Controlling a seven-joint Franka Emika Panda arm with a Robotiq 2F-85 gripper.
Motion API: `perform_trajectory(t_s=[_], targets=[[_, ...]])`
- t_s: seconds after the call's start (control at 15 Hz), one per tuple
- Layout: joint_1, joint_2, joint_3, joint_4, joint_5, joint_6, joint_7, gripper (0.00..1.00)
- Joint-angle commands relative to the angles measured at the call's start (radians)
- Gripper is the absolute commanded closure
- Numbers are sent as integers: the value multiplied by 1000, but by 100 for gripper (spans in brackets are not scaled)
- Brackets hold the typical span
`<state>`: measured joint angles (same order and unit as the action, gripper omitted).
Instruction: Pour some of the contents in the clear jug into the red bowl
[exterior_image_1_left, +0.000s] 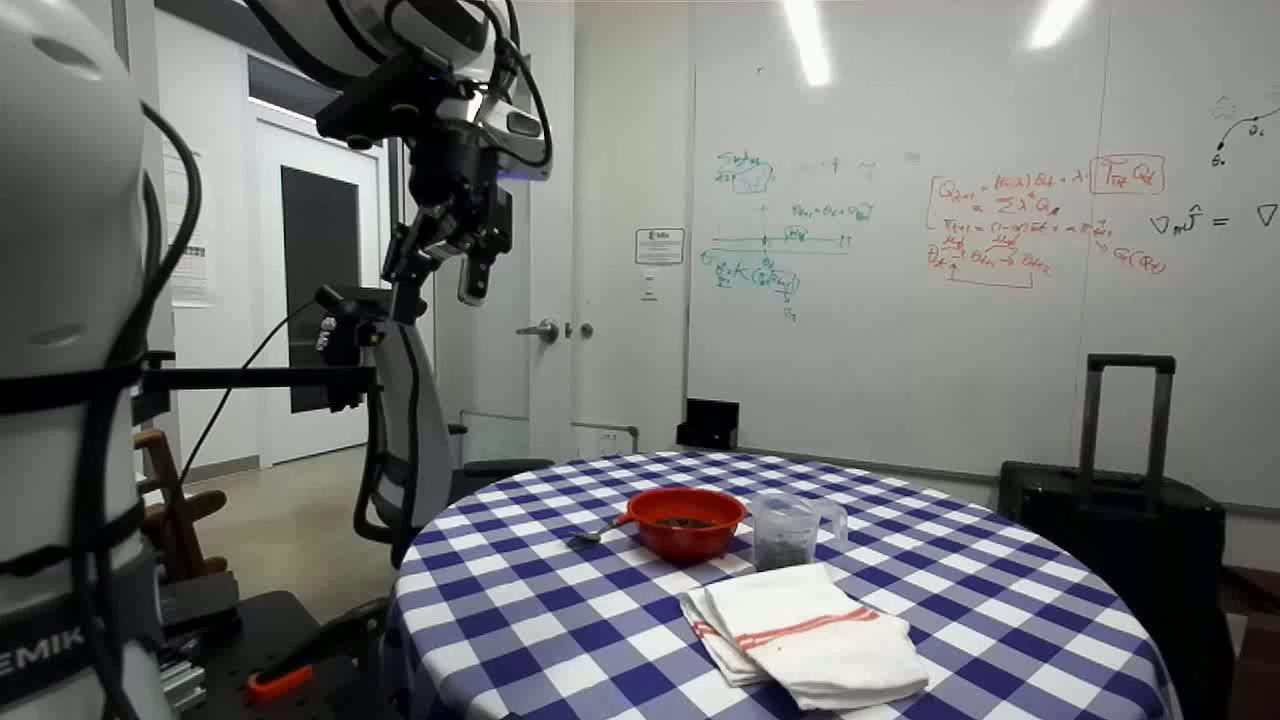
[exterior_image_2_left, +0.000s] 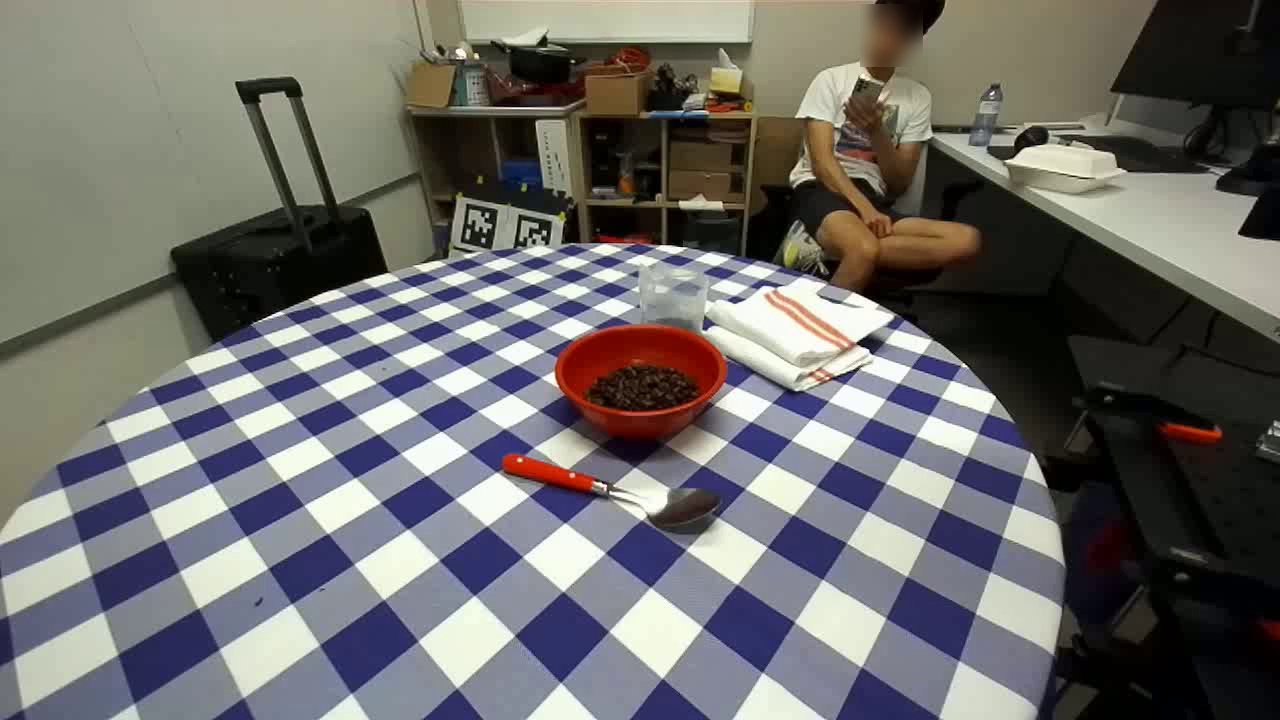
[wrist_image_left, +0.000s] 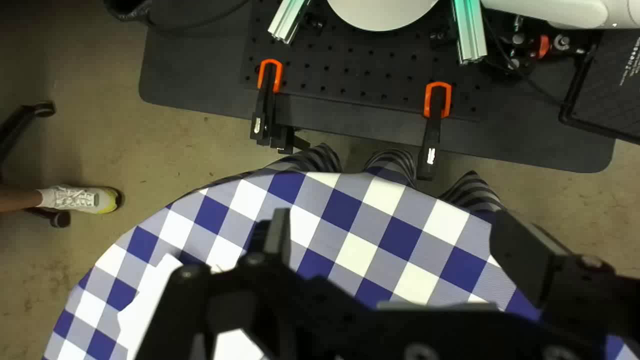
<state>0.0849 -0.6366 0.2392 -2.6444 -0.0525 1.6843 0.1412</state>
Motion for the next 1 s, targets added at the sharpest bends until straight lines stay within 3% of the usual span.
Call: perform_trajectory(t_s=[0.0,0.33,0.4,0.67,0.93], targets=[[22,4,-20,2,-10,-3,11,0],[22,4,-20,2,-10,-3,11,0],[-11,-131,-92,-18,-20,-104,-24,0],[-73,59,-111,158,61,-88,125,0],[-82,249,-91,347,219,-48,278,0]])
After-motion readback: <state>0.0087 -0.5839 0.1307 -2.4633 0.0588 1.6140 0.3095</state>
